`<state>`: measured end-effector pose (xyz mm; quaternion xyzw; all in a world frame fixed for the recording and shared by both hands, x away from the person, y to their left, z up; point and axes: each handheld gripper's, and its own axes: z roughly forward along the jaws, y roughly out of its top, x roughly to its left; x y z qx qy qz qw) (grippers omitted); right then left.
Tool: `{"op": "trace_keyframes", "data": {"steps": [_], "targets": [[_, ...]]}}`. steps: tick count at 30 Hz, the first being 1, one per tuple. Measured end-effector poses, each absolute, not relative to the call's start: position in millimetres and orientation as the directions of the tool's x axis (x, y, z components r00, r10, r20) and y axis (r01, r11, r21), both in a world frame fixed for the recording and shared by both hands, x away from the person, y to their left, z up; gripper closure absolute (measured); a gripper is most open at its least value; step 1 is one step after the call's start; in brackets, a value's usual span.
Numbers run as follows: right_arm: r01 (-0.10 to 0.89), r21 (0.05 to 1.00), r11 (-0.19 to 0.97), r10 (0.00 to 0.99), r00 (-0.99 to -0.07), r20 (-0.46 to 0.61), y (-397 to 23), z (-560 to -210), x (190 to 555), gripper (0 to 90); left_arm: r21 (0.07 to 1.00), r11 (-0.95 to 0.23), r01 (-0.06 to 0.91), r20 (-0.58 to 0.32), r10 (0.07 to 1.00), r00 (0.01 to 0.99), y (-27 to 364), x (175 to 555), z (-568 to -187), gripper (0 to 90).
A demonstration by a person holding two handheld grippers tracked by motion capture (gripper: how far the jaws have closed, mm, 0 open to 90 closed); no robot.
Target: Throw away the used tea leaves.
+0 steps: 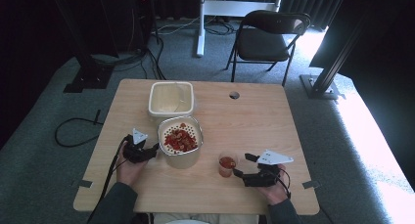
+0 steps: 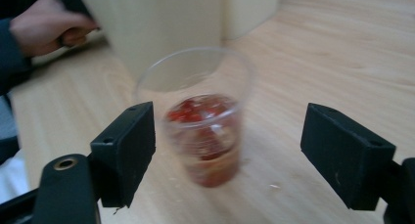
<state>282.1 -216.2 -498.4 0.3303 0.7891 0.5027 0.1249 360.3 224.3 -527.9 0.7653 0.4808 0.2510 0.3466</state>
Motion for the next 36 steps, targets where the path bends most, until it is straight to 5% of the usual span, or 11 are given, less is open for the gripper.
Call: {"op": "trace_keyframes", "data": {"steps": [13, 36], "targets": [[0.314, 0.875, 0.368, 0.603, -0.797, 0.032, -179, -517, 298, 17.9, 0.793, -0.316, 0.521, 0.049, 0.885, 0.463, 217, 364, -525, 46.1], [0.284, 0.901, 0.329, 0.583, -0.811, 0.043, -173, -521, 307, 23.2, 0.794, -0.383, 0.473, 0.086, 0.84, 0.536, 182, 369, -524, 54.5]]}}
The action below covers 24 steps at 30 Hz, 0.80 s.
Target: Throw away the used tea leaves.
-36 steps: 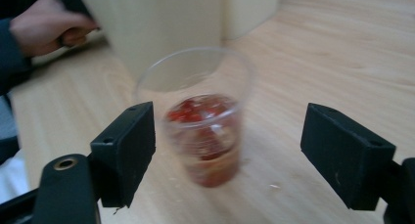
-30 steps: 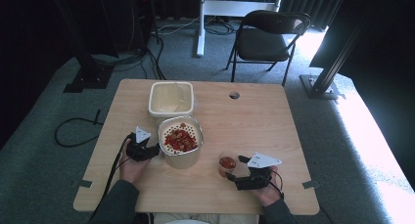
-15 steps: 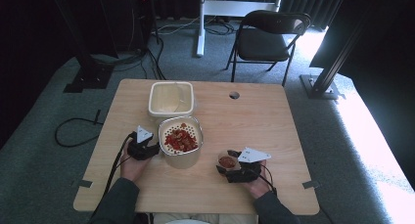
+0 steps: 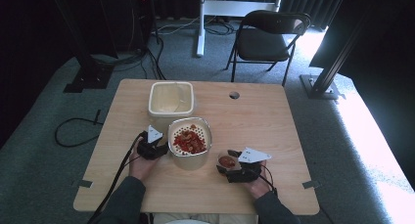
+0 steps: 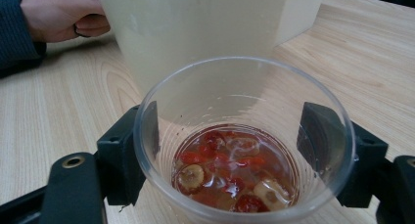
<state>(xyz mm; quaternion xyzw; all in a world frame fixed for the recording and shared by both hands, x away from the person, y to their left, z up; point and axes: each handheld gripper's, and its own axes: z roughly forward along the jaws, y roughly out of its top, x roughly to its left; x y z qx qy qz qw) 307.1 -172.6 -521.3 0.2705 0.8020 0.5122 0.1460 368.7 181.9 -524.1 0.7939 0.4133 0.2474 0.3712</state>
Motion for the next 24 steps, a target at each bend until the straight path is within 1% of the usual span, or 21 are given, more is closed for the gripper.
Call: {"op": "trace_keyframes", "data": {"steps": [12, 16, 19, 21, 24], "targets": [[0.3, 0.905, 0.3, 0.567, -0.82, 0.084, -175, -523, 308, 18.0, 0.792, -0.396, 0.464, 0.094, 0.83, 0.549, 172, 368, -524, 54.5], [0.293, 0.902, 0.316, 0.573, -0.817, 0.064, -173, -523, 306, 16.5, 0.794, -0.394, 0.463, 0.093, 0.832, 0.548, 171, 368, -524, 54.6], [0.297, 0.897, 0.328, 0.574, -0.817, 0.06, -172, -526, 307, 21.3, 0.793, -0.395, 0.463, 0.093, 0.831, 0.548, 170, 368, -524, 55.3], [0.305, 0.9, 0.311, 0.583, -0.809, 0.073, -174, -527, 308, 27.0, 0.791, -0.391, 0.47, 0.085, 0.831, 0.549, 170, 369, -524, 55.5], [0.324, 0.902, 0.287, 0.582, -0.807, 0.105, -176, -528, 310, 29.2, 0.791, -0.394, 0.468, 0.088, 0.83, 0.551, 169, 368, -524, 55.8]]}}
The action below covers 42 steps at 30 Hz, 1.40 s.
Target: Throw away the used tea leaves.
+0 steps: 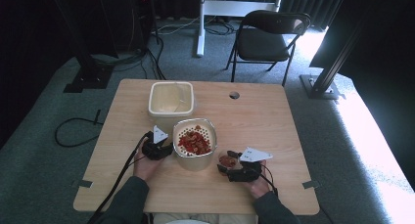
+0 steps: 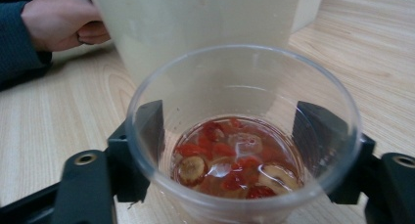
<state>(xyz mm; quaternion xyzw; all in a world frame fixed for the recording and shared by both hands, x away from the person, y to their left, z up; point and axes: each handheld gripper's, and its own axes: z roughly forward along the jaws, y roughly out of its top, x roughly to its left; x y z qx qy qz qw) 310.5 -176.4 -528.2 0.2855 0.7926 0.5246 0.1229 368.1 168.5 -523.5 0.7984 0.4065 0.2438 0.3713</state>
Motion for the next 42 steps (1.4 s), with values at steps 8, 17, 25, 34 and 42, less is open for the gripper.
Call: {"op": "trace_keyframes", "data": {"steps": [8, 17, 25, 34, 42], "targets": [[0.327, 0.903, 0.28, 0.623, -0.777, 0.088, -185, -526, 309, 35.4, 0.791, -0.403, 0.46, 0.09, 0.821, 0.564, 160, 368, -524, 55.8], [0.327, 0.918, 0.224, 0.695, -0.714, 0.084, -214, -508, 308, 35.0, 0.788, -0.41, 0.459, 0.088, 0.813, 0.575, 151, 367, -525, 58.2], [0.298, 0.929, 0.219, 0.732, -0.68, 0.046, -234, -489, 304, 34.8, 0.792, -0.417, 0.446, 0.083, 0.797, 0.598, 136, 365, -526, 58.3], [0.27, 0.941, 0.206, 0.753, -0.658, 0.024, -241, -474, 305, 34.9, 0.792, -0.426, 0.436, 0.072, 0.775, 0.628, 127, 360, -530, 57.1], [0.273, 0.941, 0.199, 0.762, -0.648, 0.027, -243, -471, 307, 34.8, 0.79, -0.435, 0.432, 0.083, 0.774, 0.628, 126, 358, -530, 58.2]]}}
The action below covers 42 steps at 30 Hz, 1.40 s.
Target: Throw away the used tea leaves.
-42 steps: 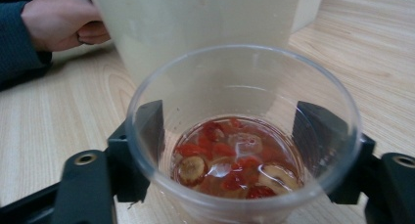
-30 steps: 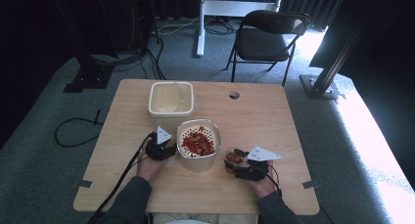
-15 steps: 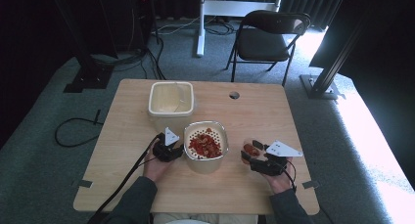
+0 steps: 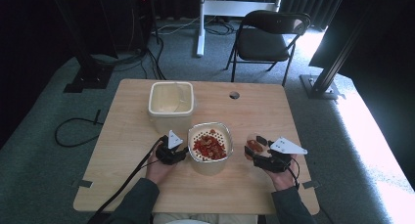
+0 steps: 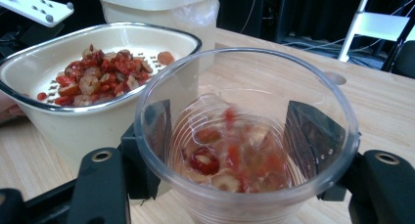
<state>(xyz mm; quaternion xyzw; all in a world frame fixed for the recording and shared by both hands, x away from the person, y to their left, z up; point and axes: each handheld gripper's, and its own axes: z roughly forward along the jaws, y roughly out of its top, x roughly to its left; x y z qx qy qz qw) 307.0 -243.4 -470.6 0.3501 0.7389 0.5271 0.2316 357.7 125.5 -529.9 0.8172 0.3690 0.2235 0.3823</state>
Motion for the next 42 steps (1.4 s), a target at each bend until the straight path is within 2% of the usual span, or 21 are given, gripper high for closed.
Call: {"op": "trace_keyframes", "data": {"steps": [14, 20, 27, 32, 37, 42], "targets": [[0.263, 0.946, 0.189, 0.776, -0.631, 0.02, -246, -461, 307, 34.6, 0.794, -0.451, 0.406, 0.078, 0.739, 0.669, 119, 351, -531, 58.9], [0.243, 0.947, 0.211, 0.771, -0.637, -0.008, -238, -454, 309, 34.5, 0.787, -0.473, 0.396, 0.091, 0.724, 0.684, 121, 348, -528, 50.2], [0.25, 0.947, 0.199, 0.777, -0.63, 0.003, -239, -451, 310, 34.5, 0.778, -0.506, 0.372, 0.137, 0.715, 0.686, 128, 339, -515, 46.9], [0.249, 0.945, 0.213, 0.776, -0.63, -0.009, -237, -447, 309, 34.4, 0.758, -0.538, 0.369, 0.174, 0.712, 0.68, 142, 329, -512, 45.2], [0.238, 0.945, 0.224, 0.777, -0.629, -0.026, -235, -438, 311, 34.5, 0.763, -0.506, 0.404, 0.151, 0.746, 0.649, 168, 321, -517, 44.6], [0.25, 0.944, 0.216, 0.781, -0.624, -0.014, -233, -437, 314, 34.5, 0.774, -0.421, 0.474, 0.081, 0.807, 0.585, 200, 323, -521, 44.6]]}}
